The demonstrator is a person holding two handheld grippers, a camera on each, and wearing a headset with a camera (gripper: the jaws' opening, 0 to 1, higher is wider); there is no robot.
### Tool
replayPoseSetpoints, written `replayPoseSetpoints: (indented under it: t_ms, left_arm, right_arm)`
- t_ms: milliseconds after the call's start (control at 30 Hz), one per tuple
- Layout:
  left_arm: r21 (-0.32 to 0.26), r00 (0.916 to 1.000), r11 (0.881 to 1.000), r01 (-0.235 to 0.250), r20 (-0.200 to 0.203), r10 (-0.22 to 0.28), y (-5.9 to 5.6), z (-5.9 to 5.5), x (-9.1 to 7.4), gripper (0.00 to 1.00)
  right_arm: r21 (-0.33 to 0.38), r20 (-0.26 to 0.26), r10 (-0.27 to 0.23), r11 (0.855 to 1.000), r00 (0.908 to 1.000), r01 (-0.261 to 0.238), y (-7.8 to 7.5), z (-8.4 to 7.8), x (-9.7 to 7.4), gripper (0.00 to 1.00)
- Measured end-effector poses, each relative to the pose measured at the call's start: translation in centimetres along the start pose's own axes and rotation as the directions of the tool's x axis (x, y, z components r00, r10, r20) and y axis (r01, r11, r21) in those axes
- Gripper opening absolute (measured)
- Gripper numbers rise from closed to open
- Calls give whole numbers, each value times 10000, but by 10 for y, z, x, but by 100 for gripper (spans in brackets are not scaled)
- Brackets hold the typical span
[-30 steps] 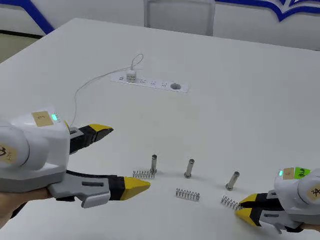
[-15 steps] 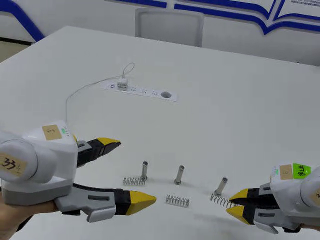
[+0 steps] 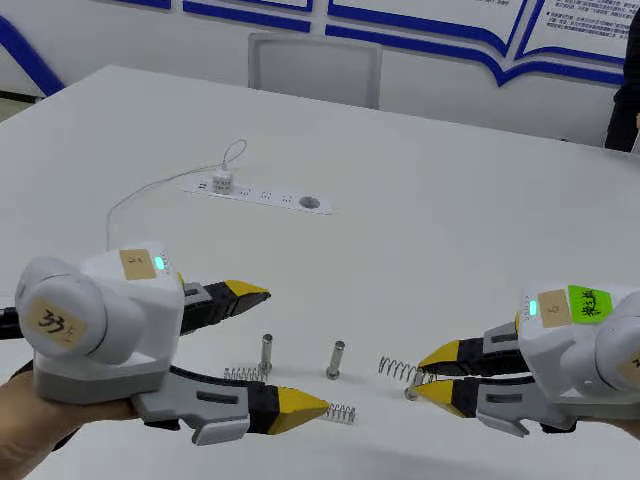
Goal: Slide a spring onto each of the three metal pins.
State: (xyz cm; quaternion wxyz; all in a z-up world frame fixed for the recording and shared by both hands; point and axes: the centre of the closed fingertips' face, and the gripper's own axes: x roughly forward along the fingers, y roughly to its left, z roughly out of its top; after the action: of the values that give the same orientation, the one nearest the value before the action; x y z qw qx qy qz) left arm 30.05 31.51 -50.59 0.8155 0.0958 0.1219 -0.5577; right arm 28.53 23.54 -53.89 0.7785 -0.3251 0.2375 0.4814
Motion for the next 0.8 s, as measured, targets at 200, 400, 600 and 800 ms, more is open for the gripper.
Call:
replayPoseSetpoints:
  t_ms: [200, 400, 600, 800]
  left_arm:
    - [137, 9991, 9990, 416, 41, -417, -10, 1, 5, 72]
    - [512, 9966, 9953, 822, 2, -824, -22, 0, 9, 62]
    - [574, 9913, 9897, 1311, -17, -1313, -34, -1, 12, 53]
    - [861, 9871, 9833, 1603, -117, -1599, -43, -1, 15, 43]
  right_arm:
    - [-654, 58, 334, 9973, 9994, -330, 15, 19, 1, 10]
    - [-1137, 88, 624, 9916, 9980, -610, 26, 31, 3, 10]
    - [-1298, 266, 676, 9895, 9974, -636, 27, 42, 3, 10]
    - [-1647, 338, 938, 9825, 9950, -870, 30, 47, 4, 10]
